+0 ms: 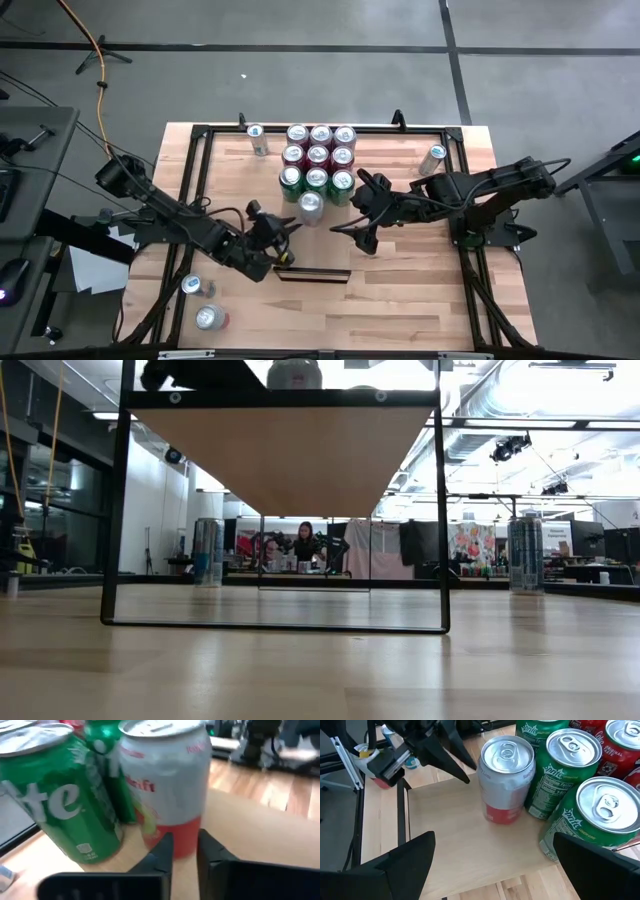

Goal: Place canned beverage on shelf
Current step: Put the bottom right pink white soda can on the shelf, then put the bottom left pink soda can on the shelf

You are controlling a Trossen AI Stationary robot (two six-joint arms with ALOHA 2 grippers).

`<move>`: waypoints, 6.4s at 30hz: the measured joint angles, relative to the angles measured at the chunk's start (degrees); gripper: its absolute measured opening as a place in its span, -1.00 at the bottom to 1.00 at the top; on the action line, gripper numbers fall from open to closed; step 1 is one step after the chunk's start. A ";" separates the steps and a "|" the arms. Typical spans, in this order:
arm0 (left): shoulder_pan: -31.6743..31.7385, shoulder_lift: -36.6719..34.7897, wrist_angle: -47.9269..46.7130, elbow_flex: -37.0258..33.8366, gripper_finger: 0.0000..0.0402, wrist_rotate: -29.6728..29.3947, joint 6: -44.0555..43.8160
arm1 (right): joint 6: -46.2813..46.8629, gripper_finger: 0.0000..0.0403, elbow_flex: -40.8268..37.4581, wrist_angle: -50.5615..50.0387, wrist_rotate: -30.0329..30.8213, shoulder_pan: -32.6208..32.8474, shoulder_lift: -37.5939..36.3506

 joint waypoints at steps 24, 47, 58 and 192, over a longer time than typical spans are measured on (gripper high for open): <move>-4.32 -36.94 -6.20 -11.54 -1.00 15.63 5.32 | 11.28 -0.01 -3.80 -10.33 2.27 7.27 4.03; -0.92 -61.44 23.58 -31.30 -1.00 19.36 22.38 | 53.05 -0.99 -27.04 57.42 8.53 4.35 2.54; -0.92 -61.44 23.60 -31.30 -1.00 19.36 23.95 | 67.80 -1.00 -27.04 48.49 16.51 3.39 2.54; 17.44 -46.07 9.64 -25.72 -1.00 40.32 23.25 | 46.20 -1.00 -11.69 33.76 8.96 -1.09 7.92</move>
